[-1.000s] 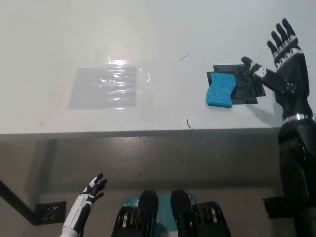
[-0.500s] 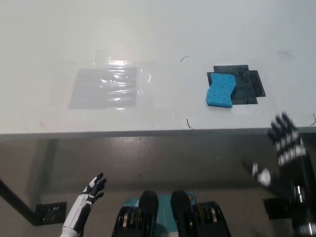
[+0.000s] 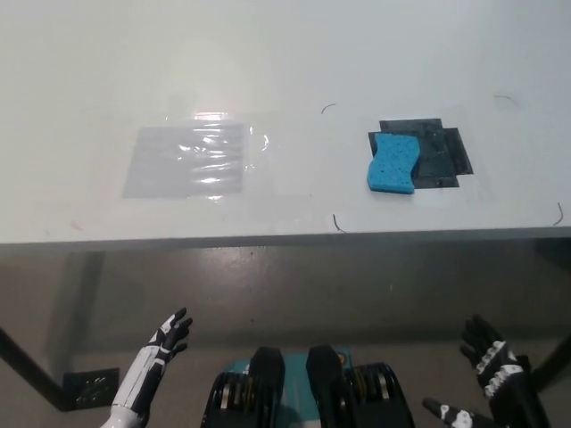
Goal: A soft sponge is kept on the balc marked spot on the table infront of the robot and it uses its right hand fist to press down on it and drrags it across the table in a back and forth manner twice to clean it
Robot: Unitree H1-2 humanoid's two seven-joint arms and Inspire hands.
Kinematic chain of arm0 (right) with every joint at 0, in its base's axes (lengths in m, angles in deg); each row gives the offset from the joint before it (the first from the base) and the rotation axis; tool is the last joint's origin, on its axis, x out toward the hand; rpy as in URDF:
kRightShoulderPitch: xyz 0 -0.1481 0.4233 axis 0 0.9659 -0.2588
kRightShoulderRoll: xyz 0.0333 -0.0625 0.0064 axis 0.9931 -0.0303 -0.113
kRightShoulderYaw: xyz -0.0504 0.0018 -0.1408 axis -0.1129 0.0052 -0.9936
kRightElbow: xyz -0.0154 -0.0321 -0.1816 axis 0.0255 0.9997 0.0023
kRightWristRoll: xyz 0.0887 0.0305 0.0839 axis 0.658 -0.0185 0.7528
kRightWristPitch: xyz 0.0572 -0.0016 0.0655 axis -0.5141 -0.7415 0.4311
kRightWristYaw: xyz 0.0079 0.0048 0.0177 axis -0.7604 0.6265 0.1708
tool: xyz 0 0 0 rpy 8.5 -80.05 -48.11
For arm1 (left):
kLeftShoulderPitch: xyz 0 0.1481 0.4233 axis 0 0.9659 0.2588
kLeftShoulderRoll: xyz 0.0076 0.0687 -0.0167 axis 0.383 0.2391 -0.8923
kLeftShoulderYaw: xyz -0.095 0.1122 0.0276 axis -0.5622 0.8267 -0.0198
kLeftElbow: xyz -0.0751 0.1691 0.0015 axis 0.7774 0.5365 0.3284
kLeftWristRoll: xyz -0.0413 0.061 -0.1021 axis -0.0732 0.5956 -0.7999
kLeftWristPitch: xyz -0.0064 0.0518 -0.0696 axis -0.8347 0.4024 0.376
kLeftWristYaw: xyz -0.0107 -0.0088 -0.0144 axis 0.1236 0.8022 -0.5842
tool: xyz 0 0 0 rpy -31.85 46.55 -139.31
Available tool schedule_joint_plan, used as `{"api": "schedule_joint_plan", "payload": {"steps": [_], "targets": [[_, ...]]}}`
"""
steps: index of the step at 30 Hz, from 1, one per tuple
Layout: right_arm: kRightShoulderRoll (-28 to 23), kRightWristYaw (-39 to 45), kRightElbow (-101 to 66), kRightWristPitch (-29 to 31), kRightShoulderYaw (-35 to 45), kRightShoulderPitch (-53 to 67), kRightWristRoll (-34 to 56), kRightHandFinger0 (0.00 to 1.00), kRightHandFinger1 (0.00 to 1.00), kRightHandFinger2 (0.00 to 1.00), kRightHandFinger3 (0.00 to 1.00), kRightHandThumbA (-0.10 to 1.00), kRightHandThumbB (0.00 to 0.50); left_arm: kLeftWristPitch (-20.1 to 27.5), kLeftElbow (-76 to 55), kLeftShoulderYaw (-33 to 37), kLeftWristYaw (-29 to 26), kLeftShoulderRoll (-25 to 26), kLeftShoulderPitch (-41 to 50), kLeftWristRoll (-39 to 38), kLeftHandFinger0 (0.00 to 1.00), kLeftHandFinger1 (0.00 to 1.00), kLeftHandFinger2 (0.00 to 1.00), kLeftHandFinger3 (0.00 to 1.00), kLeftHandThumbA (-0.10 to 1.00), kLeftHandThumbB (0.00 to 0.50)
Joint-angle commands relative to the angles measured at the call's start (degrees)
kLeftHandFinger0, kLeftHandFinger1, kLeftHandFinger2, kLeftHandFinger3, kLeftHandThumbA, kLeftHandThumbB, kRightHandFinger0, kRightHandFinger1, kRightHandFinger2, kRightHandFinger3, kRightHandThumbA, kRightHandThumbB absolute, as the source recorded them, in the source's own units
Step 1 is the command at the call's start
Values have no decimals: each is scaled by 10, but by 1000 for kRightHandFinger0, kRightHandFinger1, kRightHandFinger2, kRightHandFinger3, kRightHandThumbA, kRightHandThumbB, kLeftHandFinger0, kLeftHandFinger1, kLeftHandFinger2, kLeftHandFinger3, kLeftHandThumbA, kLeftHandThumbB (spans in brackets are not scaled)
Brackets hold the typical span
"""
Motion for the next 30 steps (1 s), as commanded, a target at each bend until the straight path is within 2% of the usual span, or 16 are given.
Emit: {"api": "schedule_joint_plan", "payload": {"steps": [1,5,10,14,19,22,24,30], "targets": [[-10,33,22,27,7,-39,7,1000,1000,1000,1000,1000,369,19,-5,-8,3,9,-20,-13,1000,1000,1000,1000,1000,437],[-12,41,23,19,10,-41,13,1000,1000,1000,1000,1000,323,25,-4,-6,2,7,-18,-8,1000,1000,1000,1000,1000,470],[-9,45,33,29,8,-45,1,1000,1000,1000,1000,1000,272,18,-14,-7,7,6,-15,-16,1000,1000,1000,1000,1000,446],[-8,47,30,21,10,-45,4,1000,1000,1000,1000,1000,261,20,-14,-4,6,9,-15,-8,1000,1000,1000,1000,1000,439],[-9,43,30,23,11,-51,-9,1000,1000,1000,1000,1000,286,12,-25,-6,4,8,-14,-9,1000,1000,1000,1000,1000,442],[-11,47,30,24,12,-52,-7,1000,1000,1000,1000,1000,240,12,-22,-5,6,7,-16,-11,1000,1000,1000,1000,1000,445],[-10,48,33,29,13,-52,-6,1000,1000,1000,1000,1000,230,17,-19,-4,6,8,-17,-9,1000,1000,1000,1000,1000,441],[-9,50,34,25,16,-55,-2,1000,1000,1000,1000,1000,236,14,-19,-4,3,8,-21,-6,1000,1000,1000,1000,1000,440]]}}
